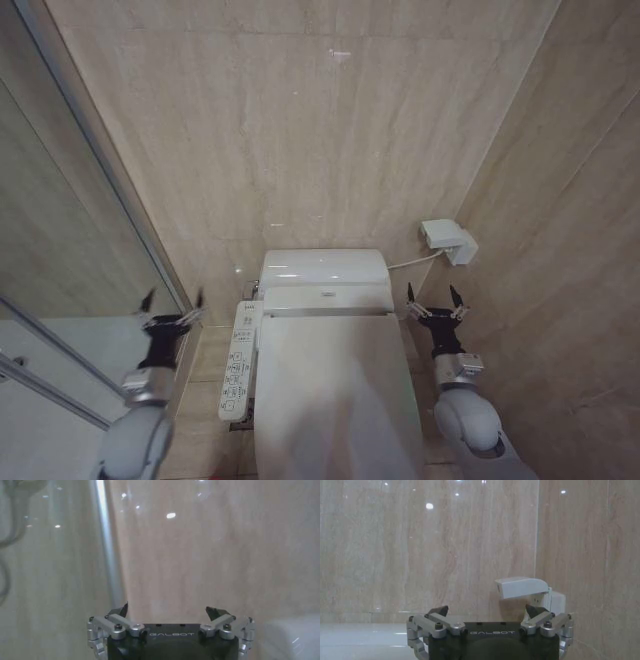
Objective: Open the toilet lid, clean the toilet bowl with a toilet brush, close the toilet lid, and flush.
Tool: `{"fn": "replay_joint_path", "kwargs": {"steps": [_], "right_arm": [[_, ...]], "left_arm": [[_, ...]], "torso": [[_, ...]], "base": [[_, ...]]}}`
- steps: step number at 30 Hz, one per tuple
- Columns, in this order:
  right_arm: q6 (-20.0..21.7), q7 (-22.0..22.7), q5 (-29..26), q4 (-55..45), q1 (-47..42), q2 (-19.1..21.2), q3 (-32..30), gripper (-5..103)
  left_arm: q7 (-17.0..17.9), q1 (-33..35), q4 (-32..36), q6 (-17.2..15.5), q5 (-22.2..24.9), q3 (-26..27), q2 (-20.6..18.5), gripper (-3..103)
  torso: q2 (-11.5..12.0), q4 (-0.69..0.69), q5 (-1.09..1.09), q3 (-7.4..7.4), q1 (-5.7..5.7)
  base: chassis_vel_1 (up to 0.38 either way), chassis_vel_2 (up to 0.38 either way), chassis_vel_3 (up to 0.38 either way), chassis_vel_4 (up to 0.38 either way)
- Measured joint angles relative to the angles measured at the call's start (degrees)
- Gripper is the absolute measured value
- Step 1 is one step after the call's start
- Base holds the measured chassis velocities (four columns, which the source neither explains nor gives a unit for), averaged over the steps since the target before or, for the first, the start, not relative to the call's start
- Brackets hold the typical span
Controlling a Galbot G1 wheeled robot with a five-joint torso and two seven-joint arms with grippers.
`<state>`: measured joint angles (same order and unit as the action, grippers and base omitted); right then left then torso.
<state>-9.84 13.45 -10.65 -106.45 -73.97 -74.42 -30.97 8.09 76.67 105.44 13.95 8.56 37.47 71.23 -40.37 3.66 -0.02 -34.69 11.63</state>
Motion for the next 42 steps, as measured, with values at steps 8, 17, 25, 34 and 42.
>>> {"fn": "replay_joint_path", "kwargs": {"steps": [8, 17, 25, 34, 42], "right_arm": [[0.0, 0.0, 0.0, 0.0, 0.0, 0.0, 0.0, 100], [0.0, 0.0, 0.0, 0.0, 0.0, 0.0, 0.0, 100], [0.0, 0.0, 0.0, 0.0, 0.0, 0.0, 0.0, 100], [0.0, 0.0, 0.0, 0.0, 0.0, 0.0, 0.0, 100], [0.0, 0.0, 0.0, 0.0, 0.0, 0.0, 0.0, 100]], "left_arm": [[-1.9, -4.4, -13.7, 7.0, 0.4, -0.7, -2.6, 100], [-8.6, -18.1, -29.8, 13.4, -0.3, -8.2, -4.6, 95], [-11.6, -25.5, -38.3, 16.6, -2.7, -13.8, -4.9, 41], [-15.3, -29.3, -44.1, 20.8, -8.2, -18.2, -5.8, 15], [-17.4, -29.9, -45.8, 23.9, -12.8, -19.0, -6.4, 0]], "torso": [[0.0, 0.01, -0.01, 0.00, 0.00], [0.0, 0.03, 0.01, -0.01, 0.00], [0.0, 0.01, 0.01, -0.01, 0.01], [0.0, 0.02, 0.01, 0.00, 0.01], [0.0, 0.01, 0.01, 0.00, 0.00]], "base": [[0.000, 0.000, 0.000, 0.000], [0.000, 0.000, 0.000, 0.000], [0.000, 0.000, 0.000, 0.000], [0.000, 0.000, 0.000, 0.000], [0.000, 0.000, 0.000, 0.000]]}}
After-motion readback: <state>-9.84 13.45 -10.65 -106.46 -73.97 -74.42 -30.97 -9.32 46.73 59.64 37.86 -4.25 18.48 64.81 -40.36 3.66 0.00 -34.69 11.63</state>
